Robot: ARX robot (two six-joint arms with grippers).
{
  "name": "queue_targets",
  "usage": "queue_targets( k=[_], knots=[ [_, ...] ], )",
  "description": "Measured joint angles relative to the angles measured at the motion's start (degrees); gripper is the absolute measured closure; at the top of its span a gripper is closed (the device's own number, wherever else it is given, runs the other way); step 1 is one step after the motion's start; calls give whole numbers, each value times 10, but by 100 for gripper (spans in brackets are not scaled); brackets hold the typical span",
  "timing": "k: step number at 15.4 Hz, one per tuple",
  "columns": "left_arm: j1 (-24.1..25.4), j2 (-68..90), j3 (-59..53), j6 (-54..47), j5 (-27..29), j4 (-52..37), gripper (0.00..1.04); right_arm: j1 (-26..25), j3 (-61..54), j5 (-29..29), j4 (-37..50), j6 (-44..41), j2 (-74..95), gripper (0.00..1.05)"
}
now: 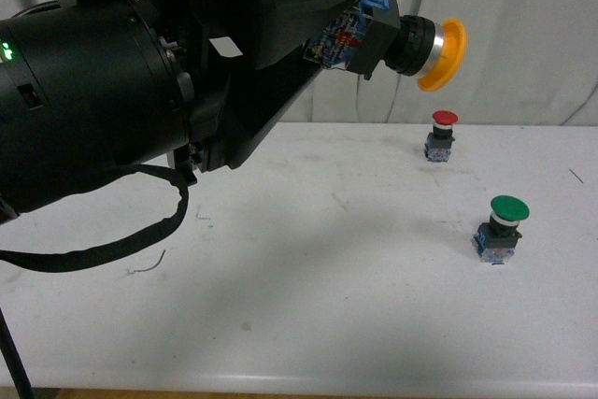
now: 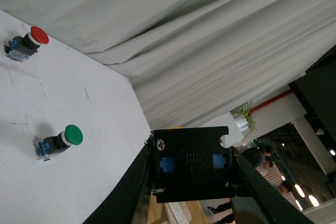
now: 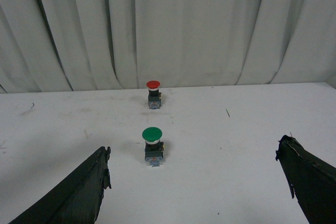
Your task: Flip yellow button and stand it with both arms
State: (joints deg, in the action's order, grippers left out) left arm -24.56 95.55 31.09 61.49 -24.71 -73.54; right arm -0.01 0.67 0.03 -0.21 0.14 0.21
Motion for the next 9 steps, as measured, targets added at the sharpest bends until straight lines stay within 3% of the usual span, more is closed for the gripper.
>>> queue_targets(
  k=[1, 3, 4, 7, 9],
  knots=[
    [0, 0, 1, 0, 1, 0, 70, -9, -1, -25, 20, 7, 3, 6],
    [0, 0, 1, -4, 1, 0, 70, -72, -1, -162, 211, 47, 112, 6],
    [0, 0, 2, -4, 1, 1, 70, -66, 0, -178, 323, 57, 222, 6],
    [-2, -1, 8, -7, 3, 12, 70, -39, 97, -132, 605, 70, 559, 6],
    [-4, -1, 10, -11, 3, 19, 70, -22, 216, -112, 652, 90, 725, 6]
  ],
)
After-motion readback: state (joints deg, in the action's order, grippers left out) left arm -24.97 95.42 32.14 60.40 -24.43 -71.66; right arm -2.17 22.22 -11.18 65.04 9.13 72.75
